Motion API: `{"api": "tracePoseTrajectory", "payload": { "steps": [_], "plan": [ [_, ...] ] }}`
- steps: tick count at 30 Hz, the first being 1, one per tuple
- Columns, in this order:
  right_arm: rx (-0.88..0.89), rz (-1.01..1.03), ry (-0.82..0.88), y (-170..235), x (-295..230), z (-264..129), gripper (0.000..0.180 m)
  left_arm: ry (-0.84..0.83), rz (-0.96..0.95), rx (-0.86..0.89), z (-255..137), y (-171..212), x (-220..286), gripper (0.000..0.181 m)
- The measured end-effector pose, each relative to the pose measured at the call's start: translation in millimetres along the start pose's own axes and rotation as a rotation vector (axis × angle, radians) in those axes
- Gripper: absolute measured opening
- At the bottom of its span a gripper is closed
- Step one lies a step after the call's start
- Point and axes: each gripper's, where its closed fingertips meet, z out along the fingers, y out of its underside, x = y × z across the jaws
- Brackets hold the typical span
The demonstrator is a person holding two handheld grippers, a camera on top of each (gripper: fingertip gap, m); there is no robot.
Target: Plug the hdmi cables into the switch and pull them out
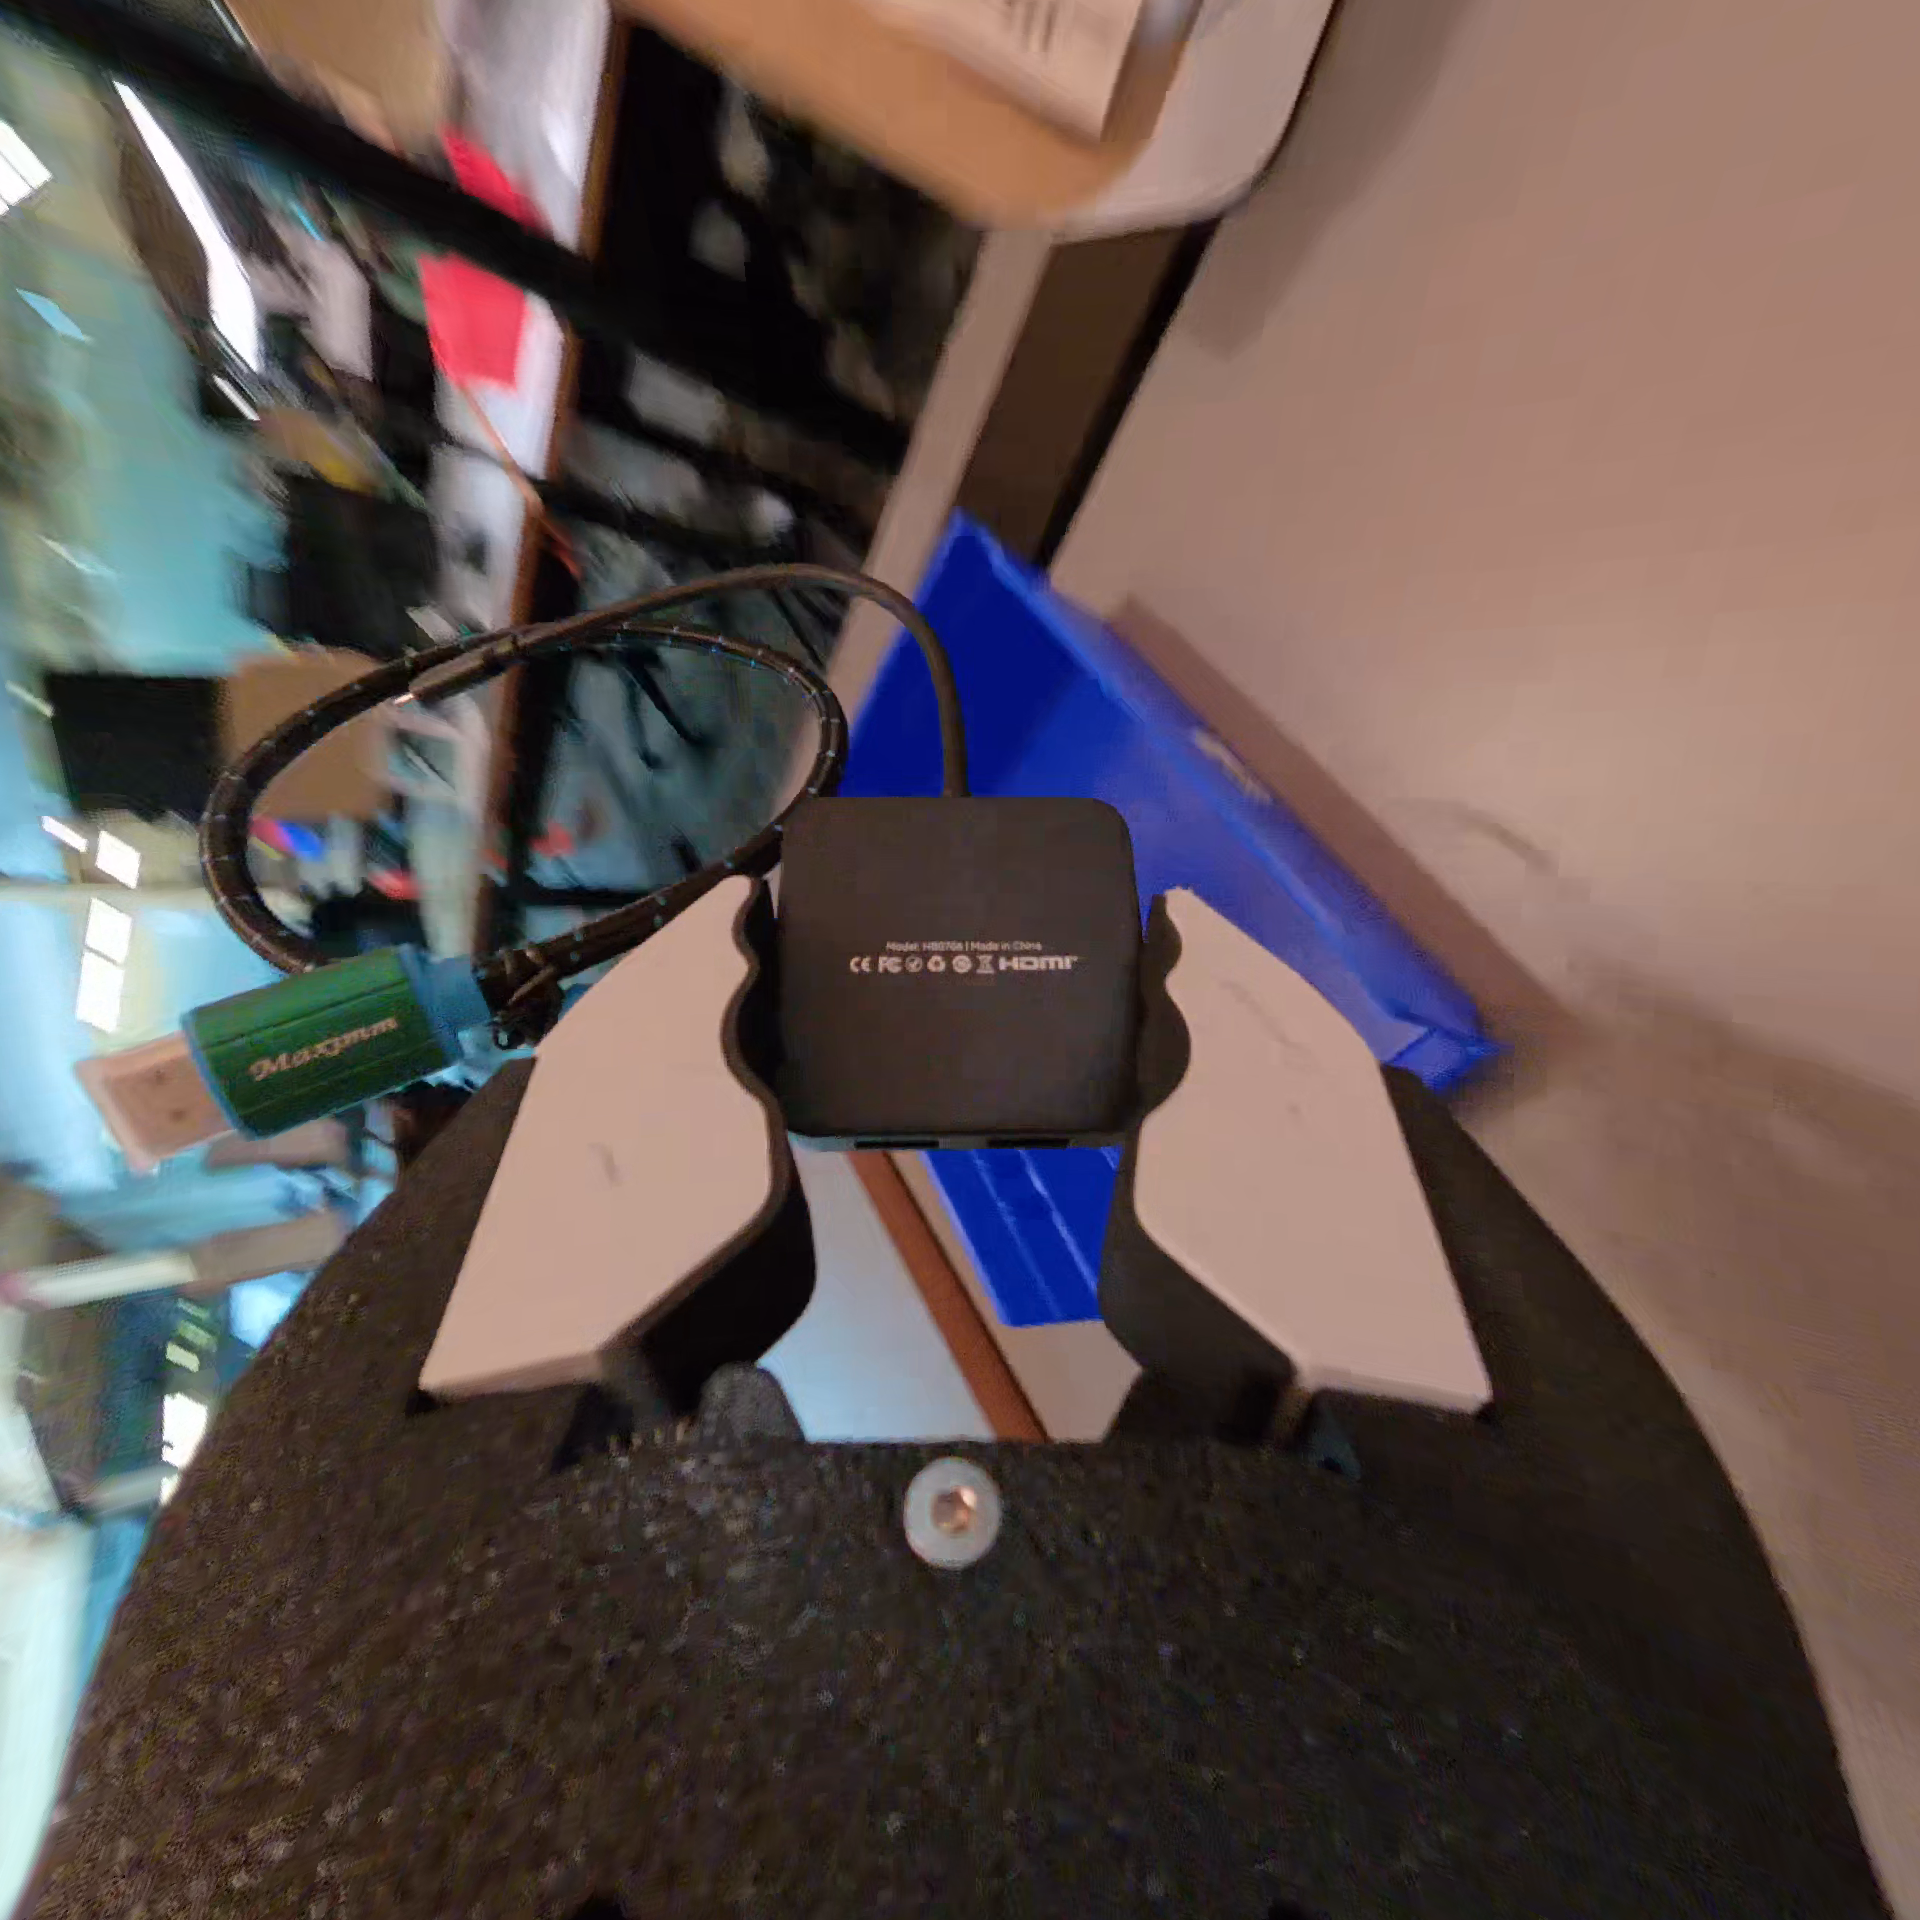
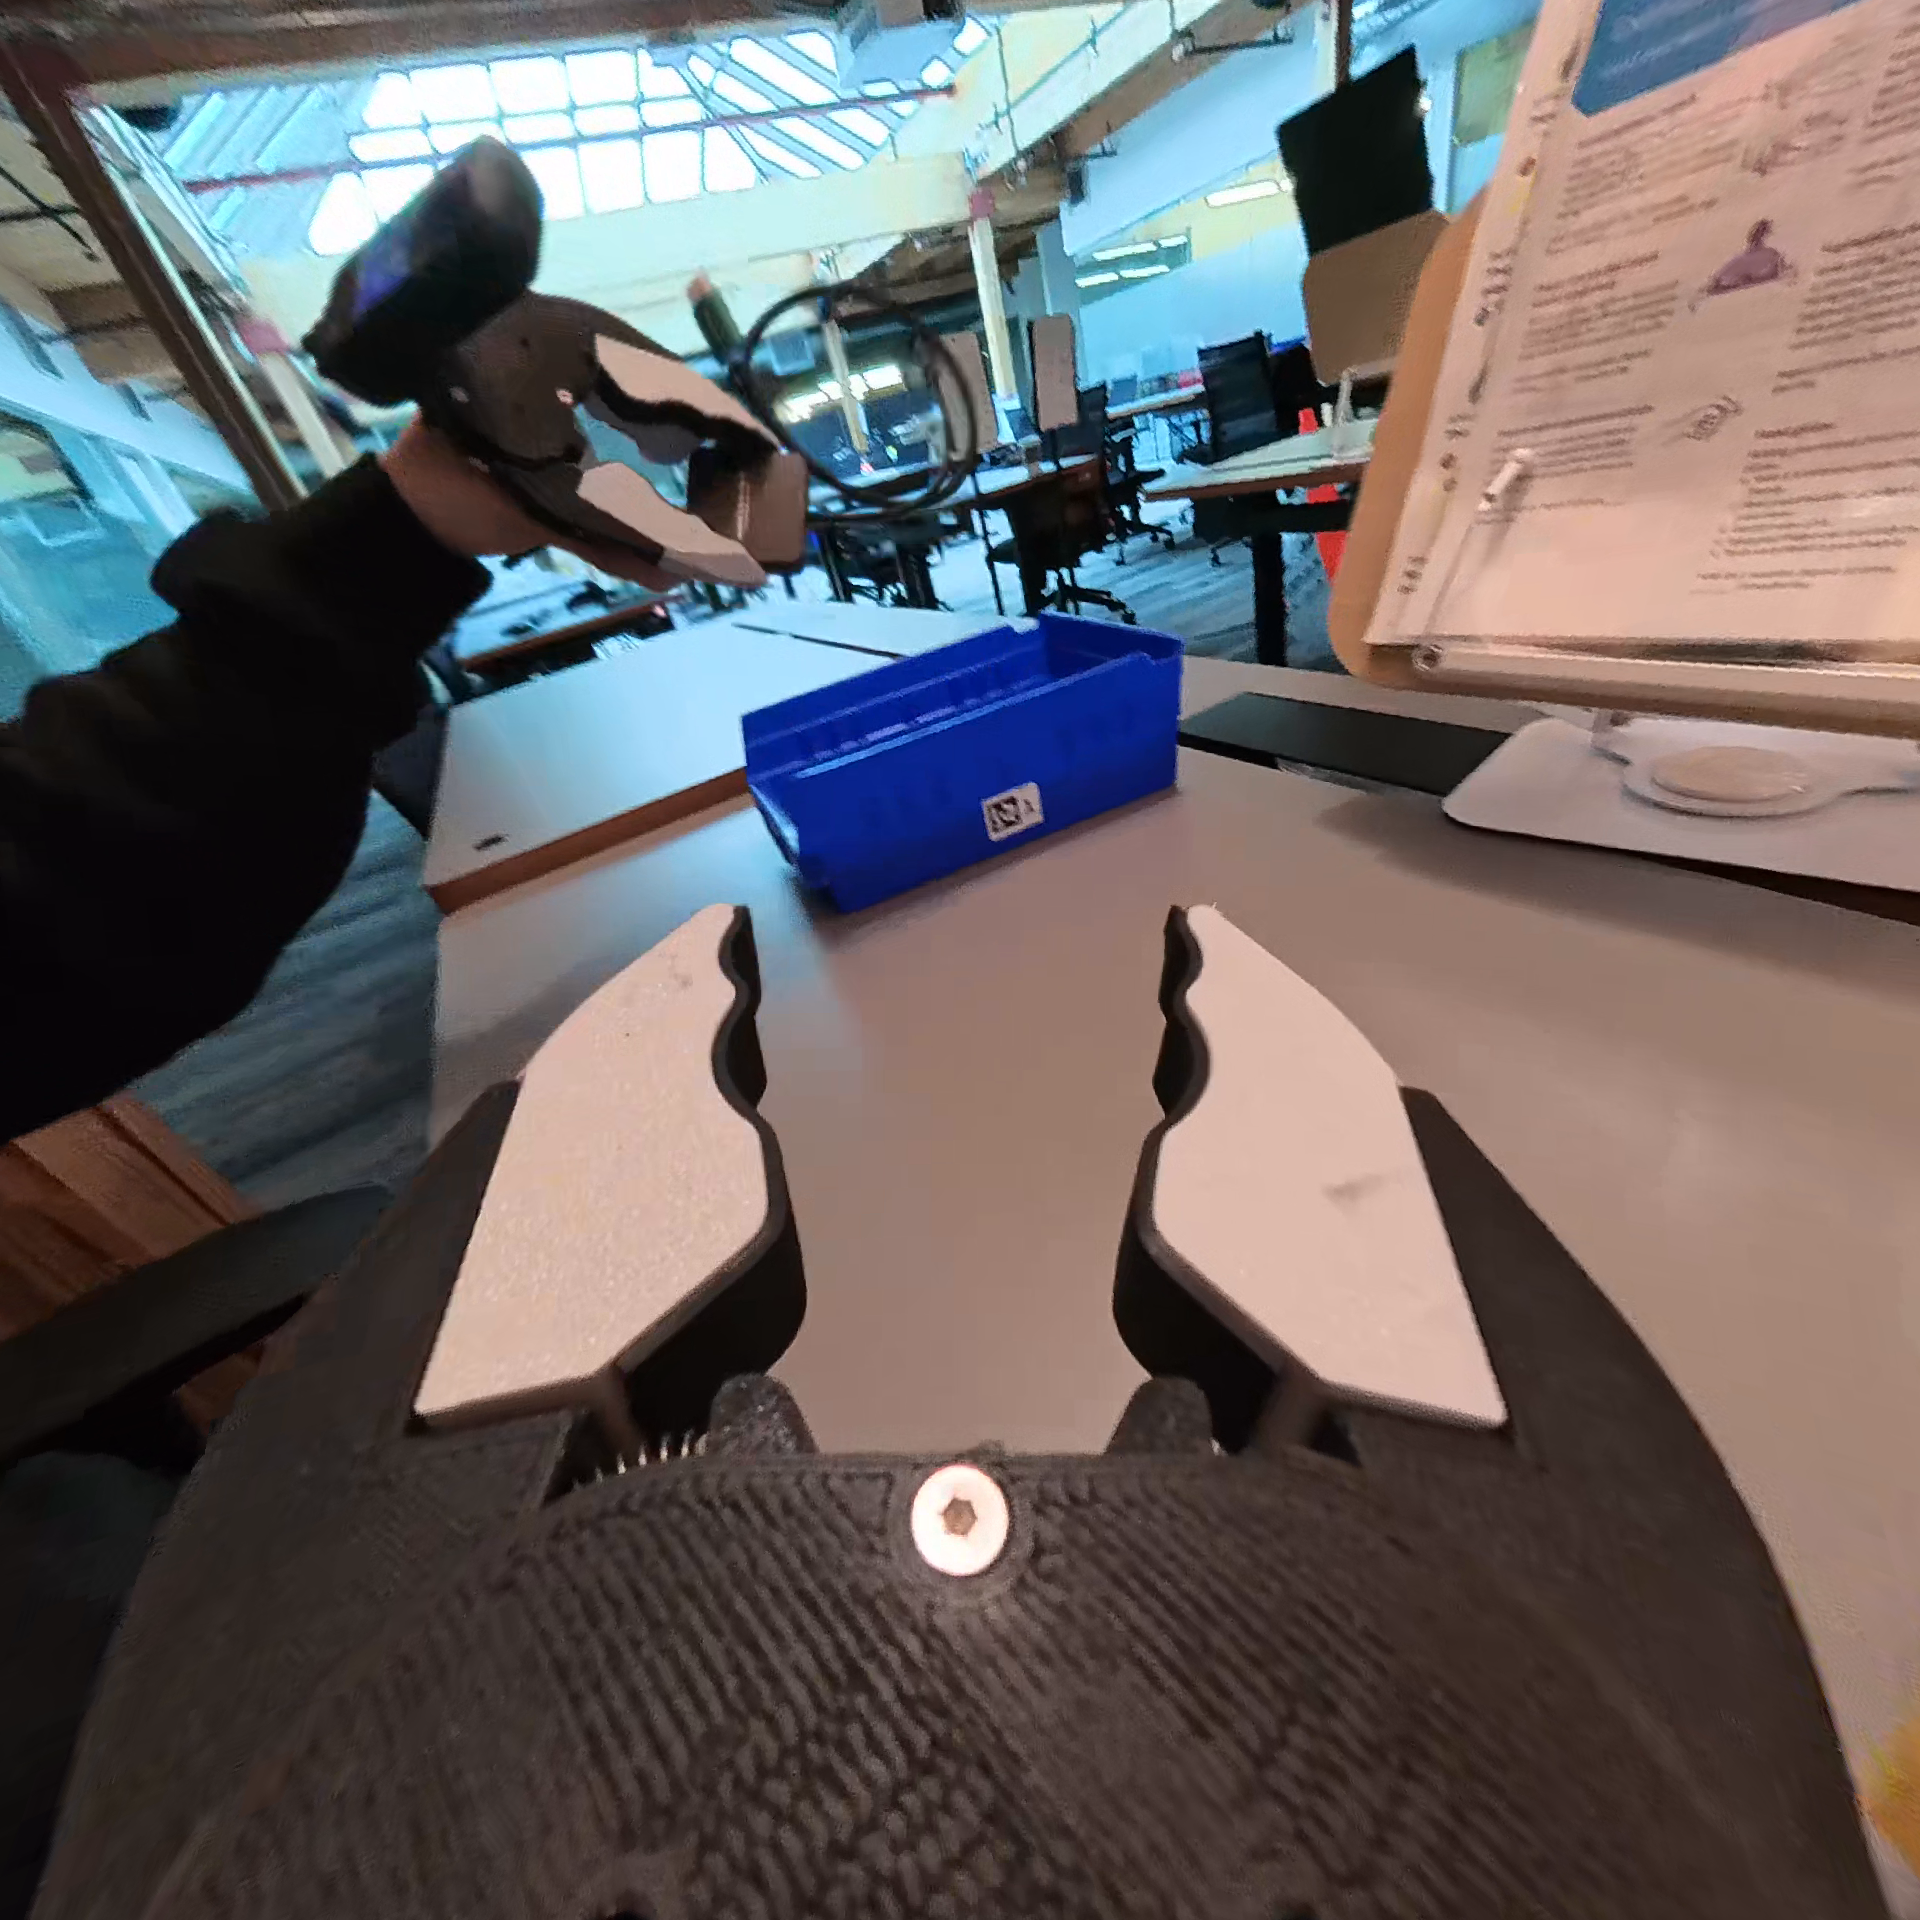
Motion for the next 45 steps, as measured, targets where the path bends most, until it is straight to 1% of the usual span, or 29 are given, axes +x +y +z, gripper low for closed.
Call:
{"api": "tracePoseTrajectory", "payload": {
  "steps": [1, 3, 5, 8, 10, 12, 13, 14, 15, 16, 18, 19, 21, 22, 24, 26, 27, 28, 30, 32, 34, 36, 37, 39, 43, 45],
  "plan": [
    [0.018, 0.014, -0.023, -2.5, -8.7, 4.1, 0.074, -0.041, 0.064, 0.052, -18.5, -20.0, 5.7, 0.067],
    [0.034, 0.040, -0.079, -3.4, -28.6, 14.9, 0.073, -0.113, 0.191, 0.164, -50.2, -60.0, 29.4, 0.067],
    [0.011, 0.043, -0.143, 3.0, -51.3, 26.7, 0.075, -0.153, 0.295, 0.276, -73.9, -96.5, 67.9, 0.067],
    [-0.017, 0.027, -0.215, 11.6, -80.5, 39.7, 0.080, -0.112, 0.407, 0.489, -100.4, -143.6, 143.6, 0.067],
    [-0.035, 0.044, -0.252, 15.7, -93.3, 43.9, 0.079, -0.041, 0.463, 0.612, -114.6, -163.7, 190.6, 0.067],
    [-0.051, 0.094, -0.333, 18.4, -108.5, 42.9, 0.077, -0.006, 0.503, 0.709, -125.3, -175.7, 220.8, 0.067],
    [-0.049, 0.128, -0.376, 16.8, -114.9, 40.9, 0.072, 0.020, 0.527, 0.735, -127.8, -177.6, 232.3, 0.067],
    [-0.037, 0.145, -0.410, 13.5, -119.3, 39.0, 0.062, 0.042, 0.556, 0.758, -129.6, -178.2, 241.5, 0.067],
    [-0.015, 0.144, -0.431, 9.0, -121.0, 36.9, 0.041, 0.057, 0.575, 0.773, -130.4, -178.0, 247.2, 0.067],
    [0.010, 0.134, -0.455, 5.3, -122.0, 34.1, 0.015, 0.067, 0.579, 0.782, -130.5, -177.5, 249.6, 0.067],
    [-0.014, 0.139, -0.490, 7.6, -122.4, 34.8, 0.014, 0.092, 0.569, 0.803, -129.7, -176.2, 250.5, 0.067],
    [-0.005, 0.172, -0.499, 6.6, -121.2, 36.3, 0.014, 0.093, 0.550, 0.814, -128.0, -176.5, 249.2, 0.067],
    [0.087, 0.281, -0.501, -1.0, -113.6, 39.9, 0.015, 0.052, 0.470, 0.852, -125.2, -179.8, 240.8, 0.068],
    [0.146, 0.375, -0.500, -7.0, -106.5, 40.4, 0.014, 0.013, 0.392, 0.887, -125.8, -182.4, 233.3, 0.068],
    [0.288, 0.607, -0.480, -20.4, -85.7, 37.3, 0.014, -0.045, 0.163, 0.927, -122.0, -182.6, 216.8, 0.069],
    [0.423, 0.819, -0.448, -26.3, -63.9, 31.8, 0.014, -0.033, -0.049, 0.932, -110.4, -177.8, 213.0, 0.076],
    [0.469, 0.896, -0.425, -25.2, -54.8, 30.3, 0.013, -0.022, -0.125, 0.939, -105.2, -176.6, 215.5, 0.077],
    [0.500, 0.945, -0.393, -21.7, -47.2, 30.2, 0.013, -0.020, -0.181, 0.952, -101.5, -176.9, 218.5, 0.077],
    [0.498, 0.960, -0.350, -12.0, -42.4, 34.2, 0.013, -0.047, -0.259, 0.967, -94.8, -179.4, 221.1, 0.076],
    [0.494, 0.963, -0.324, -6.7, -43.7, 37.4, 0.013, -0.050, -0.281, 0.971, -88.4, -183.9, 224.5, 0.076],
    [0.531, 0.989, -0.302, -7.2, -41.4, 35.9, 0.014, -0.012, -0.303, 0.987, -85.1, -188.2, 229.0, 0.073],
    [0.494, 0.973, -0.271, -1.3, -44.2, 39.1, 0.014, 0.004, -0.290, 1.005, -83.5, -190.8, 232.8, 0.070],
    [0.473, 0.975, -0.287, 0.9, -49.3, 41.6, 0.014, -0.001, -0.273, 1.011, -82.5, -191.3, 234.1, 0.070],
    [0.486, 1.024, -0.297, 2.6, -52.7, 43.5, 0.014, -0.017, -0.251, 1.013, -80.1, -190.7, 233.8, 0.070],
    [0.482, 1.038, -0.271, 7.6, -52.3, 44.2, 0.014, -0.056, -0.246, 1.000, -76.4, -187.8, 235.7, 0.071],
    [0.491, 1.005, -0.230, 10.3, -51.6, 43.4, 0.014, -0.066, -0.249, 1.001, -74.4, -186.5, 237.0, 0.071]
  ]
}}
